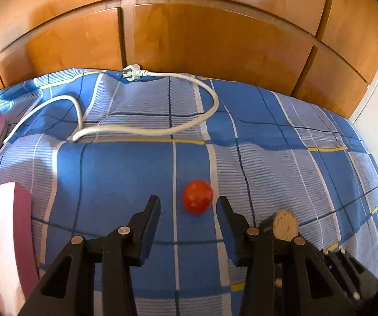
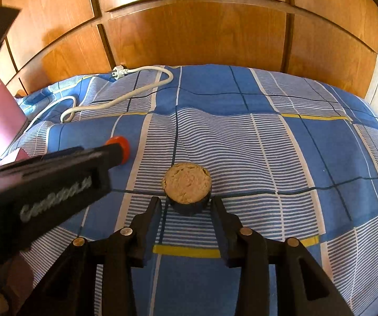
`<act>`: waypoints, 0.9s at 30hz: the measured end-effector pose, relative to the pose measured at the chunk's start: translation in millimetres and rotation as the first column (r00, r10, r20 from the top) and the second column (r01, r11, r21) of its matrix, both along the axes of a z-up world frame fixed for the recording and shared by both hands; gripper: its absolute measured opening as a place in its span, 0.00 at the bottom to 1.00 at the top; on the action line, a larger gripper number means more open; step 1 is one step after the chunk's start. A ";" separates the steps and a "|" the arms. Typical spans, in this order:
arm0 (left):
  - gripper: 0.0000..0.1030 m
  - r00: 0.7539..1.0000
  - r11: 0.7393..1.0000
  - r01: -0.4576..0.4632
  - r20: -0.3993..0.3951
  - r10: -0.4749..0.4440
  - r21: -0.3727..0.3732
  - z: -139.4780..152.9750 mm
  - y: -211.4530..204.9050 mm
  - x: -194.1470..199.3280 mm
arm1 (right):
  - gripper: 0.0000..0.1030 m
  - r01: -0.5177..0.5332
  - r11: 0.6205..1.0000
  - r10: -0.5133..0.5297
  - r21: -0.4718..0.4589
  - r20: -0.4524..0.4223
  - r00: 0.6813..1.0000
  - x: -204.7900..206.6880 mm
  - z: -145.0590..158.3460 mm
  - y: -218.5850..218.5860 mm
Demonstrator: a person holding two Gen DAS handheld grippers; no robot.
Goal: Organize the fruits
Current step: 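Close the left gripper on the red tomato while the right holds the cylinder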
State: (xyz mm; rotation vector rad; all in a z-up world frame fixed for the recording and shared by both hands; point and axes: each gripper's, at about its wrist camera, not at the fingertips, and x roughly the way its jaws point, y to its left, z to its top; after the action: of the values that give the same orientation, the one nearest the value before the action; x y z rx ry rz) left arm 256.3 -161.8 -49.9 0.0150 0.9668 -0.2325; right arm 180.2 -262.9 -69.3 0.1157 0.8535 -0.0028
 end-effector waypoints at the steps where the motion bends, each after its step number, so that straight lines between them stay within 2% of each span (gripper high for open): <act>1: 0.44 1.000 1.000 0.003 -0.002 -0.003 0.001 -1.1 -1.3 2.4 | 0.41 -0.004 1.000 0.004 -0.001 0.000 1.000 -0.1 -0.2 0.3; 6: 0.42 1.000 1.000 0.001 -0.022 -0.001 0.010 -10.3 -4.7 11.9 | 0.41 -0.004 1.000 0.004 0.003 0.002 1.000 0.9 -0.8 0.3; 7: 0.34 1.000 1.000 0.002 -0.021 -0.002 0.009 -11.2 -4.9 12.0 | 0.41 -0.004 1.000 0.004 0.006 0.004 1.000 0.7 -0.8 0.0; 9: 0.25 1.000 1.000 0.007 -0.025 -0.007 0.012 -13.7 -5.6 12.6 | 0.41 -0.004 1.000 0.004 0.008 0.005 1.000 0.4 -0.9 -0.4; 17: 0.24 1.000 1.000 0.001 0.004 -0.001 0.001 -16.7 -2.0 12.4 | 0.41 -0.004 1.000 0.003 0.012 0.007 1.000 0.0 -1.4 -0.5; 27: 0.23 0.999 0.999 -0.031 -0.012 0.031 -0.013 -14.9 17.2 -9.9 | 0.42 -0.004 1.000 0.004 0.019 0.013 1.000 0.0 -1.7 -0.2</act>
State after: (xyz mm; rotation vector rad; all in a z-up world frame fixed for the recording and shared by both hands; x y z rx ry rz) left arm 246.4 -144.6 -64.8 -0.0130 0.9762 -0.2103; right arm 180.3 -263.1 -71.0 0.1317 0.8410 0.0097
